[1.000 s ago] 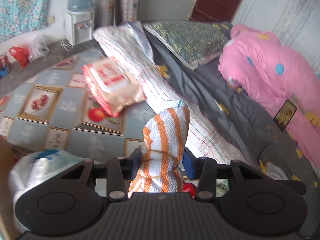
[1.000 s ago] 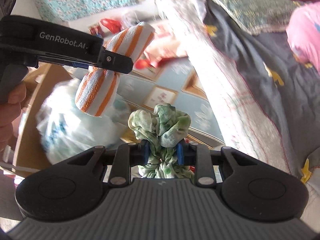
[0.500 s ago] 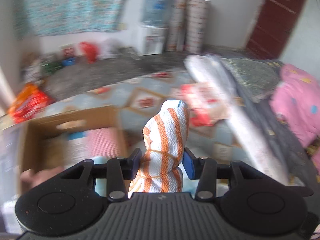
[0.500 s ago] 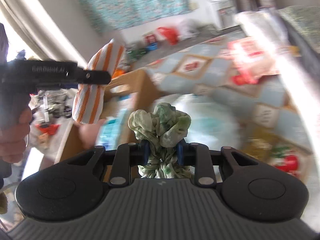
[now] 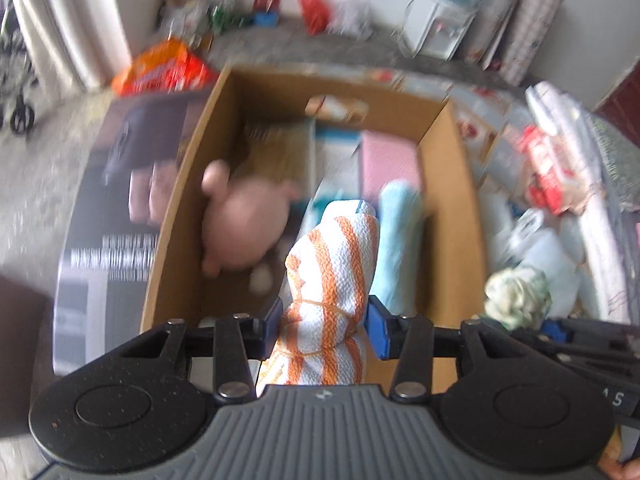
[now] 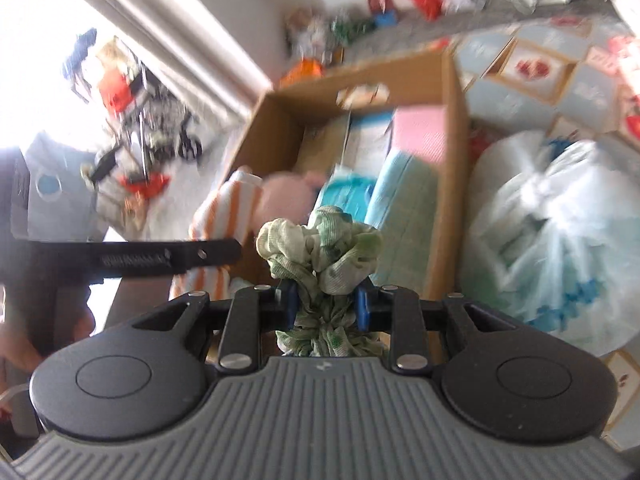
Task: Organize soft objects
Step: 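Carry the scrunchie with the right tool while the left tool carries the sock to the box, then lower the scrunchie and sock into the box and open both tools, then move both tools to the gold tea packet on the table, then close both tools on the gold tea packet, then carry the gold tea packet into the box and open both tools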
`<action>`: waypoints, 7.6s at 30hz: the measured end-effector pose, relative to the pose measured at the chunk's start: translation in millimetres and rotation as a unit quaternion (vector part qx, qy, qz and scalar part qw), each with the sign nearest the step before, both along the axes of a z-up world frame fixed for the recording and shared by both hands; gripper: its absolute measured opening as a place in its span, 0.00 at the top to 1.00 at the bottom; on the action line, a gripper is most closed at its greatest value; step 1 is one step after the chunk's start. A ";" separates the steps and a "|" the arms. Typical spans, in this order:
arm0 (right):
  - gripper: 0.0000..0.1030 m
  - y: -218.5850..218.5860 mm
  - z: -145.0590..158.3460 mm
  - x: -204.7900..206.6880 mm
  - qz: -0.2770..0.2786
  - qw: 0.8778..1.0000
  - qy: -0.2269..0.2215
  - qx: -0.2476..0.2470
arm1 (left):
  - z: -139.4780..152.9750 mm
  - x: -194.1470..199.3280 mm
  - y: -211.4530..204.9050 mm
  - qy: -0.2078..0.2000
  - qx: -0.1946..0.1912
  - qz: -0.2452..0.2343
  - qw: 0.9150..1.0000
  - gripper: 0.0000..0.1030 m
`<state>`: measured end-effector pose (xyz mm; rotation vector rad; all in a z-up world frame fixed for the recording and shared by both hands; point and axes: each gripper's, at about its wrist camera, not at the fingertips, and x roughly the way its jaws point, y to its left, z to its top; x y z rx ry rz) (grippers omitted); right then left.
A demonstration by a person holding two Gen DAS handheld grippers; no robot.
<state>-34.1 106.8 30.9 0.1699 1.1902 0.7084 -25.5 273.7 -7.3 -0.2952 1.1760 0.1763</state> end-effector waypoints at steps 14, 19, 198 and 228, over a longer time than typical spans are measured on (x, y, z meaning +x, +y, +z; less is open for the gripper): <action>0.70 90.6 -68.7 -1.7 0.086 0.992 0.060 -0.068 | -23.1 -20.8 61.2 0.014 0.002 0.065 0.998 0.56; 0.69 114.8 -88.0 0.0 0.091 0.991 0.063 -0.076 | -19.0 -20.7 77.5 0.003 0.005 0.078 0.997 0.56; 0.61 -375.7 -154.2 110.3 0.023 0.998 0.052 0.002 | -162.2 116.5 -388.7 0.081 -0.095 -0.210 0.970 0.59; 0.62 -218.4 -13.4 -13.4 -0.046 0.997 0.036 0.056 | -16.7 2.6 -225.8 0.025 -0.085 -0.207 0.974 0.58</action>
